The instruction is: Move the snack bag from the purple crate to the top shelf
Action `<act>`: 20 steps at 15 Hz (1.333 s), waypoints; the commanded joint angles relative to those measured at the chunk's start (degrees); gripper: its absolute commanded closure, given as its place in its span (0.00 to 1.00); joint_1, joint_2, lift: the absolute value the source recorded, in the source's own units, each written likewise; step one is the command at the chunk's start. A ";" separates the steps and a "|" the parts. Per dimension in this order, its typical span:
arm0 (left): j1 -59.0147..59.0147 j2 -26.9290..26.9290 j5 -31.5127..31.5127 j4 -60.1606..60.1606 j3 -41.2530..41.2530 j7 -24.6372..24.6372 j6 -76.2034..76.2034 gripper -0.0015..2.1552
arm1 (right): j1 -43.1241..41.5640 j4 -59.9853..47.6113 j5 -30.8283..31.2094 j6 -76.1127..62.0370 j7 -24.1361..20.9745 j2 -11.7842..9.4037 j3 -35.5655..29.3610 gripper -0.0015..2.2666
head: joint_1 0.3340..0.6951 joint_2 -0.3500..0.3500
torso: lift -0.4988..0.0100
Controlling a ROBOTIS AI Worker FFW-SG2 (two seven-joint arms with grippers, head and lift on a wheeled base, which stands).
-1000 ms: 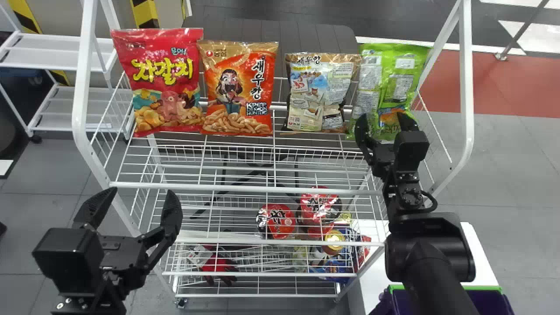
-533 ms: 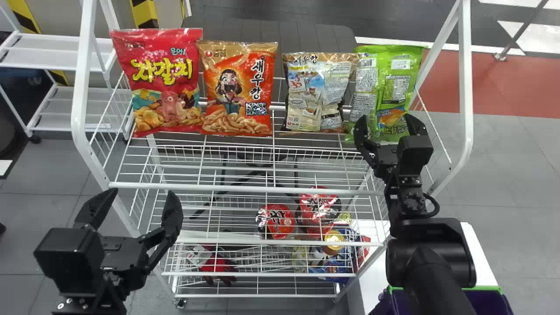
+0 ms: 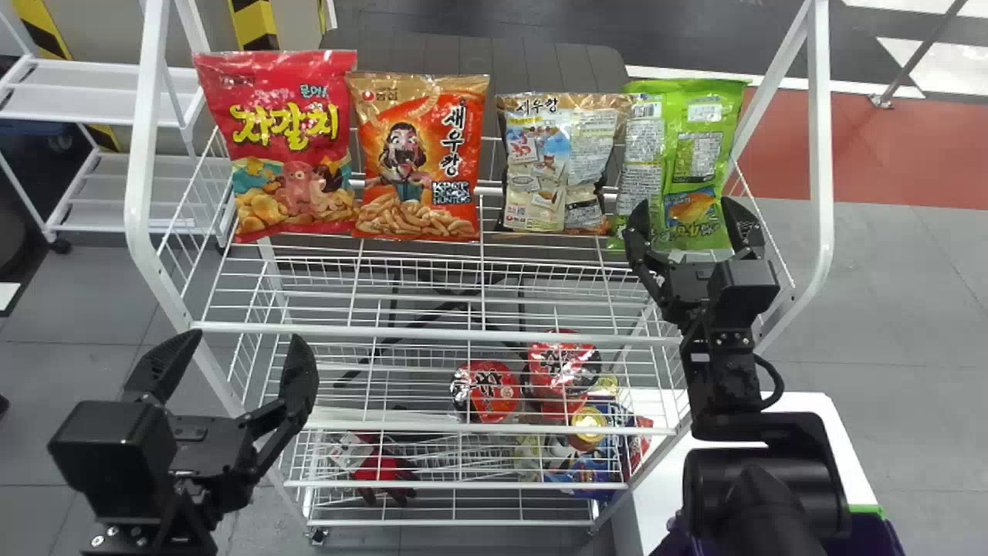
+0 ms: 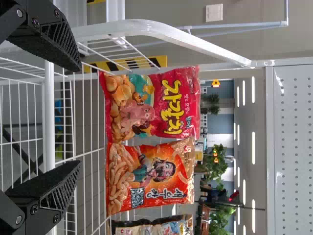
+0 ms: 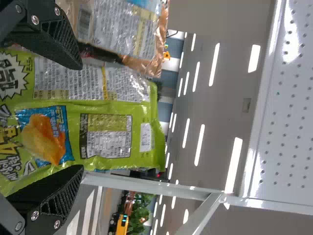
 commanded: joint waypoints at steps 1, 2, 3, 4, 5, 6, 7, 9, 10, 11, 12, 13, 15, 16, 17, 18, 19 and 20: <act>0.94 0.13 0.00 -1.52 0.75 0.00 0.14 0.08 | 7.23 -14.36 -1.82 9.93 0.55 0.32 3.48 0.05 | 1.00 0.38 | 0.98; 1.37 0.13 0.00 -2.31 1.19 0.00 0.50 0.08 | 10.39 -20.34 -1.91 13.97 0.55 0.32 4.88 0.05 | 1.00 0.39 | 0.98; 1.99 0.13 -0.09 -3.63 1.63 0.00 0.67 0.08 | 14.26 -27.10 -1.91 18.19 0.55 0.32 6.47 0.05 | 1.00 0.40 | 0.98; 2.87 0.31 -0.18 -5.04 1.89 0.00 0.67 0.08 | 18.65 -34.22 -2.17 22.06 0.55 0.32 7.87 0.05 | 1.00 0.42 | 0.98; 3.57 0.39 -0.09 -6.00 2.33 0.00 0.67 0.08 | 22.69 -40.11 -2.17 23.99 0.72 0.32 9.02 0.05 | 1.00 0.44 | 0.98; 4.01 0.31 0.00 -6.79 2.59 0.09 0.67 0.08 | 27.70 -46.88 -2.08 26.10 0.98 0.32 10.42 0.05 | 1.00 0.47 | 0.98; 4.54 0.31 0.00 -7.67 2.68 0.26 0.67 0.08 | 32.01 -53.03 -2.17 30.32 1.25 0.32 12.27 0.05 | 1.00 0.49 | 0.98; 5.51 0.13 0.00 -9.26 2.68 0.88 0.14 0.08 | 40.80 -61.91 -1.55 32.08 1.25 0.32 15.78 0.05 | 1.00 0.56 | 0.98; 5.77 -0.05 0.00 -9.69 2.68 1.06 -0.03 0.08 | 43.52 -63.49 -0.94 30.32 1.16 0.32 16.57 0.05 | 1.00 0.59 | 0.98; 6.12 -0.13 0.00 -10.13 2.68 1.32 -0.21 0.08 | 46.07 -64.63 -0.76 29.26 0.98 0.32 16.93 0.05 | 1.00 0.61 | 0.98; 6.82 -0.40 0.00 -10.31 2.68 1.32 -0.91 0.08 | 48.71 -65.69 -0.76 28.03 0.63 0.32 17.01 0.05 | 1.00 0.63 | 0.98; 7.53 -0.49 0.00 -10.40 2.68 1.67 -1.97 0.08 | 51.00 -66.21 -1.47 25.57 0.55 0.32 16.84 0.05 | 1.00 0.65 | 0.98; 8.58 -0.66 -0.18 -10.40 2.24 3.25 -3.90 0.08 | 53.54 -66.57 -4.45 24.17 0.19 -0.62 15.87 0.05 | 1.00 0.66 | 0.98; 9.46 -1.19 -0.88 -10.31 2.24 4.40 -5.13 0.08 | 53.54 -66.30 -5.86 24.69 0.37 -2.11 15.34 0.05 | 1.00 0.66 | 0.98; 10.08 -1.63 -2.55 -10.31 2.07 6.15 -5.13 0.08 | 53.63 -65.95 -7.09 24.52 0.46 -3.08 14.82 0.05 | 1.00 0.66 | 0.98; 10.95 -2.16 -4.75 -10.40 1.89 8.00 -5.48 0.08 | 53.63 -66.04 -8.06 25.40 0.55 -4.39 14.55 0.05 | 1.00 0.66 | 0.98; 11.31 -2.42 -5.36 -10.31 1.80 8.44 -5.66 0.08 | 53.98 -65.95 -8.15 25.40 0.63 -5.36 14.11 0.05 | 1.00 0.67 | 0.98; 11.31 -2.51 -5.36 -10.31 1.89 8.09 -5.13 0.08 | 54.42 -65.95 -8.94 25.05 1.25 -5.89 13.06 0.05 | 1.00 0.68 | 0.98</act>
